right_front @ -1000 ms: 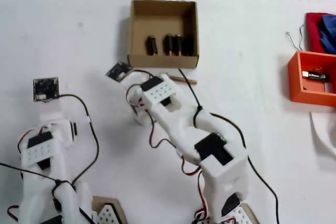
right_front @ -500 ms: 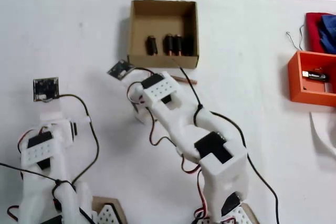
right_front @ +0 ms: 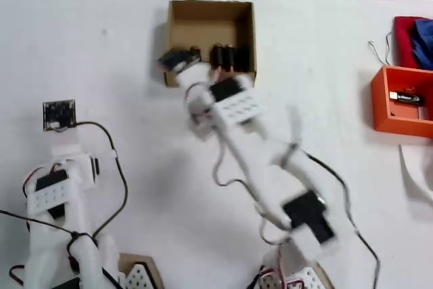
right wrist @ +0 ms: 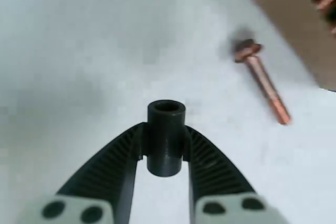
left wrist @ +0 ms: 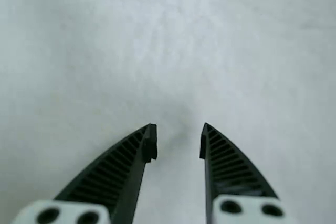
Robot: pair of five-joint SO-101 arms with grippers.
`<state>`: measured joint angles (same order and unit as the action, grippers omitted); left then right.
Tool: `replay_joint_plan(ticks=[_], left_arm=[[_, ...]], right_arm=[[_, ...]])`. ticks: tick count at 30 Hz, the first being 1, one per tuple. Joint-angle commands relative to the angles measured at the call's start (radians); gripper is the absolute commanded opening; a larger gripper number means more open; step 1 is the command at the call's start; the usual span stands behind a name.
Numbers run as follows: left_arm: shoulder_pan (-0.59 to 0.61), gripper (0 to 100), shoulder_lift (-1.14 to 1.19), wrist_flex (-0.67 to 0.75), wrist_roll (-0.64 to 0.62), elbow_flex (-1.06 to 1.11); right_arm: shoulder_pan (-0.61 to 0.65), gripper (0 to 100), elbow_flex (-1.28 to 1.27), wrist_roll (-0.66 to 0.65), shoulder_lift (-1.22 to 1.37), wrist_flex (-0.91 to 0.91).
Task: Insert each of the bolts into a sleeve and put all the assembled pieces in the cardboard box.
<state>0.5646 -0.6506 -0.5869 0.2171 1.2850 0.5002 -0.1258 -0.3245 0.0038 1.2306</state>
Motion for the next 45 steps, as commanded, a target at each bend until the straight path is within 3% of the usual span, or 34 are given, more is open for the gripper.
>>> replay_joint_plan(ticks=[1,5,11,15,20,24,26,31,41,45], left_arm=[[0.000,16,-0.011,0.012,0.003,-0.010],[-0.064,16,-0.005,-0.147,0.003,-0.140],[-0.368,16,0.037,-0.559,-0.020,-0.549],[-0.542,16,0.187,-0.767,-0.187,-0.852],[-0.720,16,0.460,-0.907,-0.514,-1.191],[-0.801,16,0.667,-0.961,-0.890,-1.394],[-0.815,16,0.761,-0.954,-1.017,-1.475],[-0.867,16,0.973,-0.911,-1.062,-1.638],[-0.939,16,1.304,-0.806,-1.430,-1.972],[-0.947,16,1.450,-0.758,-1.462,-2.080]], right_arm=[[-0.128,2.3,0.037,0.018,-0.263,0.047],[-0.305,2.3,0.037,0.121,-0.472,0.041],[-0.541,2.3,0.035,0.150,-0.596,-0.050],[-0.661,2.3,0.041,0.150,-0.595,-0.131],[-0.704,2.2,0.043,0.150,-0.596,-0.228],[-0.704,2.2,0.043,0.150,-0.591,-0.286],[-0.704,2.2,0.043,0.150,-0.591,-0.303],[-0.700,2.2,0.006,0.150,-0.590,-0.321],[-0.702,2.2,-0.044,0.150,-0.590,-0.386],[-0.699,2.2,-0.046,0.150,-0.590,-0.386]])
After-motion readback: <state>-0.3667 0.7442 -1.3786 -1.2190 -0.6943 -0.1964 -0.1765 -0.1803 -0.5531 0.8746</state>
